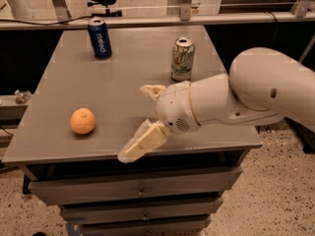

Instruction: Move orange near 7up can

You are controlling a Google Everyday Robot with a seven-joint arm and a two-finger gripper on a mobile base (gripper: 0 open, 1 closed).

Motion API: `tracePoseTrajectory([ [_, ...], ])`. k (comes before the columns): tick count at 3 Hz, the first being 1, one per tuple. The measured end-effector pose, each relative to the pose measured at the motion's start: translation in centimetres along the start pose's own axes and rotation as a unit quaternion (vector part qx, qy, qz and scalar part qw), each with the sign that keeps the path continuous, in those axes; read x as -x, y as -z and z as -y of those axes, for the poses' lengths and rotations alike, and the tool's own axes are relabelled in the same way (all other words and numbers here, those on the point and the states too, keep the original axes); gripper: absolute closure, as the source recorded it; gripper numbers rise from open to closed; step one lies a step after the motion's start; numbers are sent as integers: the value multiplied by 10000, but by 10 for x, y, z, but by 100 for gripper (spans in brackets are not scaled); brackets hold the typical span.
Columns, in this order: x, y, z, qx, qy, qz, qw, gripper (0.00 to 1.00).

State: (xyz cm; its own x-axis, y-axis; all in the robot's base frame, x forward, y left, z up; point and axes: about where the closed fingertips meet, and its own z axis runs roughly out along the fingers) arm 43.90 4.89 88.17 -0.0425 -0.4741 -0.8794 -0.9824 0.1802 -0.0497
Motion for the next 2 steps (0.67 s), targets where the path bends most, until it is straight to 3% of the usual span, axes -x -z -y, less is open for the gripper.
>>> tracePoseTrajectory([
  [2,-1,-38,1,-1,-24,424,9991,0],
])
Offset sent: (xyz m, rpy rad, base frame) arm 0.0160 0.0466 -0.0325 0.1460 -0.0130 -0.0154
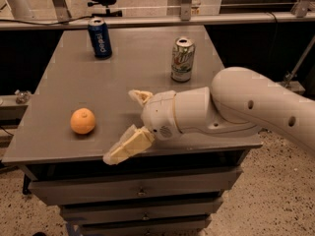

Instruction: Move orange near 7up can

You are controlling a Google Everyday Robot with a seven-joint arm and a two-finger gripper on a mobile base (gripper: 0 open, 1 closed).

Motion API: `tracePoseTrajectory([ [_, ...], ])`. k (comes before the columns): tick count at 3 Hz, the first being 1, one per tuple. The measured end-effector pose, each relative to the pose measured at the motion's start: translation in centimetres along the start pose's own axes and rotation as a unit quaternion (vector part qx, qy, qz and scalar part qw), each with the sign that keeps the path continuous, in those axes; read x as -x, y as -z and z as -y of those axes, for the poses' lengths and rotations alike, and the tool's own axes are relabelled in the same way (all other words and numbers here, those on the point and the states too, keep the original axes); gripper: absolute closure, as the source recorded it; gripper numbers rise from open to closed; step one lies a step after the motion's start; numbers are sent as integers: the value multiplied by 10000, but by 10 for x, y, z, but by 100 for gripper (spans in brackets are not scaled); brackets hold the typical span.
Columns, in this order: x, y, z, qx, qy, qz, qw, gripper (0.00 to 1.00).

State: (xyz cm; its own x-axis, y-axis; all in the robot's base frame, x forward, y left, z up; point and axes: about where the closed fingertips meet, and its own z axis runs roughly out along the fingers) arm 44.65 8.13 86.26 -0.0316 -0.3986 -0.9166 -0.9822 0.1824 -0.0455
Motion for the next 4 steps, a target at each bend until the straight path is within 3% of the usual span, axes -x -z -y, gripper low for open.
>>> tracePoseTrajectory([
  [4,6,-72,18,-120,-223,794,9965,0],
])
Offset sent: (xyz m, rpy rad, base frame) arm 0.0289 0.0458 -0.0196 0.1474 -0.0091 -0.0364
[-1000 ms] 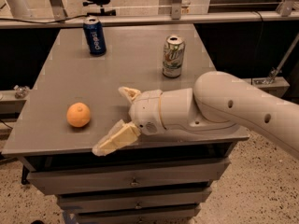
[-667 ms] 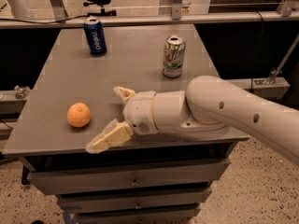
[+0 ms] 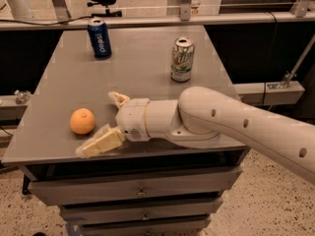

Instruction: Move orange near 7up can

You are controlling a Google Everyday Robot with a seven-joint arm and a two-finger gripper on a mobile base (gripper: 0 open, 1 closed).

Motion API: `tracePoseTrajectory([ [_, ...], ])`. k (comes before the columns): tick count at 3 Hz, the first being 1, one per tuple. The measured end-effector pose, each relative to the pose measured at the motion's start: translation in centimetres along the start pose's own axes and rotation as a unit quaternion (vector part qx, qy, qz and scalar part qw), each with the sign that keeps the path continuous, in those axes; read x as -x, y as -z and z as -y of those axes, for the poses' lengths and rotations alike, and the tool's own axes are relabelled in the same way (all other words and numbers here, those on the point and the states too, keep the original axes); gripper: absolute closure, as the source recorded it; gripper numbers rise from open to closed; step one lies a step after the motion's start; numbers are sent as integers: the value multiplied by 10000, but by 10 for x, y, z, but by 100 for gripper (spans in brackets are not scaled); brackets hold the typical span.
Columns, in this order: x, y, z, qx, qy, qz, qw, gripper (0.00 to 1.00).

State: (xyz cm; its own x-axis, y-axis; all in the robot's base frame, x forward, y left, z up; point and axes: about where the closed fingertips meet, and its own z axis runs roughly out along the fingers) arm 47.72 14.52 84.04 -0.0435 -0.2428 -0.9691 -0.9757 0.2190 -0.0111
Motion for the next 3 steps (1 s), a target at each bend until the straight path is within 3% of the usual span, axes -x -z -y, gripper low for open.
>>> tracePoseTrajectory([
  [1,1,-14,2,-19,-67,118,9999,16],
  [3,10,-20,5,-145,-147,249,9995,63],
])
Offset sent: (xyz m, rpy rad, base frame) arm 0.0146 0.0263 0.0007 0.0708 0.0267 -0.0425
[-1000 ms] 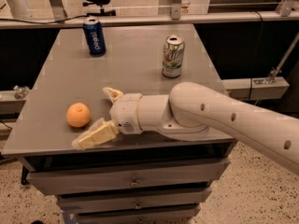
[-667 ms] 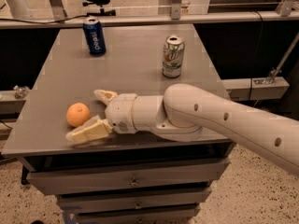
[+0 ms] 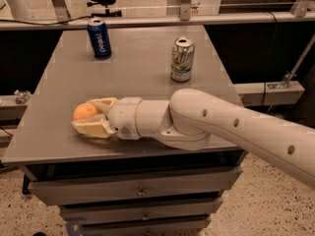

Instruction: Move orange near 7up can

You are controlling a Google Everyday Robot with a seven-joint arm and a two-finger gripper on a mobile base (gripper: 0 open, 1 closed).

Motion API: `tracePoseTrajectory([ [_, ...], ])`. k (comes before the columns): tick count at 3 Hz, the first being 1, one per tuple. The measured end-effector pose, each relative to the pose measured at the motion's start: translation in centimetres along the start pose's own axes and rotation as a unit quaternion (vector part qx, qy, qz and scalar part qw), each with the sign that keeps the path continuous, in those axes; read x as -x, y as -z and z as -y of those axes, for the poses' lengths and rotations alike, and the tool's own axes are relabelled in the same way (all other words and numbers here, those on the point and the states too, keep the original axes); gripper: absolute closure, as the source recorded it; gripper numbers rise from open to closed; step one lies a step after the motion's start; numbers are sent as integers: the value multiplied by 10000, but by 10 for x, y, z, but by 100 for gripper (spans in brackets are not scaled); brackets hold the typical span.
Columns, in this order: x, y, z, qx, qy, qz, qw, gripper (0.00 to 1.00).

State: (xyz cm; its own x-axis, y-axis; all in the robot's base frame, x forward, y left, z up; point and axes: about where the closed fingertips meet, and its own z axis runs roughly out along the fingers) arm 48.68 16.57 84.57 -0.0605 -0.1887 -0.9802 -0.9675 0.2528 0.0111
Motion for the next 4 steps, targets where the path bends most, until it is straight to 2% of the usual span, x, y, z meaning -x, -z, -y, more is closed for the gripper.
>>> tracePoseTrajectory([
  [1,3,15,3,-188,6,1,9998,87],
  [2,14,51,18,-554,140,-63,9983,100],
  [3,38,109,36,-1090,385,-163,9932,100],
  [4,39,109,36,-1090,386,-163,9932,100],
])
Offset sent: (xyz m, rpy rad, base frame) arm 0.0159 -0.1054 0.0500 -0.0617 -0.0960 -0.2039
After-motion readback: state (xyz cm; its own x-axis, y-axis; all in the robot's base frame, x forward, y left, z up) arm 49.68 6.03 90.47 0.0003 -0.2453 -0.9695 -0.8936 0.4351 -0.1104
